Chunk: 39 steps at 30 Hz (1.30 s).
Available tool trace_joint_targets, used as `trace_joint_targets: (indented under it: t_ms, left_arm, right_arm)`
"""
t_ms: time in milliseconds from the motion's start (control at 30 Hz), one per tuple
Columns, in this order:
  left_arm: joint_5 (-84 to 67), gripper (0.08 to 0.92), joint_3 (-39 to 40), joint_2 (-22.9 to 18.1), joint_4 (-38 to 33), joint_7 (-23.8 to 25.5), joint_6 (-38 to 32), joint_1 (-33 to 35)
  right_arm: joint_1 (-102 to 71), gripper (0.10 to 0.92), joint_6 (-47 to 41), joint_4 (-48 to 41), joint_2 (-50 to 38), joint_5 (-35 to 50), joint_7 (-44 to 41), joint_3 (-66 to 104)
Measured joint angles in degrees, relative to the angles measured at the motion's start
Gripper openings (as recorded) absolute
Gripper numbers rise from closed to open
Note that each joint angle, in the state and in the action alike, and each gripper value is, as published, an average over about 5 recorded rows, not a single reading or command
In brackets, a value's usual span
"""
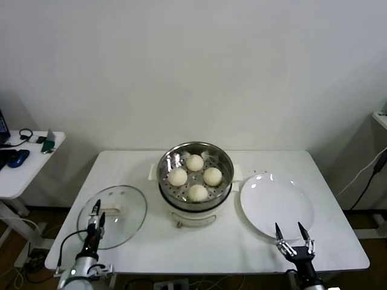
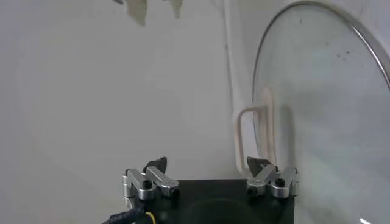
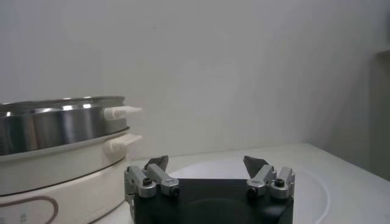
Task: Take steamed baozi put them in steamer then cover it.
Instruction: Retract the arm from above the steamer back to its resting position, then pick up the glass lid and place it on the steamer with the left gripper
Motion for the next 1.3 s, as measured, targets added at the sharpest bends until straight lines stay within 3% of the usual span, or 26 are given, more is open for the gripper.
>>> trace_joint_targets:
  t_ms: [500,1300]
  left_arm:
    - [-0.29,0.803,2.11,0.01,4.76,0.74,-0.09,-4.87]
    - [-1.83,0.149,2.16,-0.45,7.42,0.75,1.21,-5.92]
  right_arm:
    - [-0.48,0.823,0.53,0.40,1.59,-1.17,0.16,0.46]
    - [-0.14,0.823,0.84,0.97,2.79,-2.41,0.17,0.64]
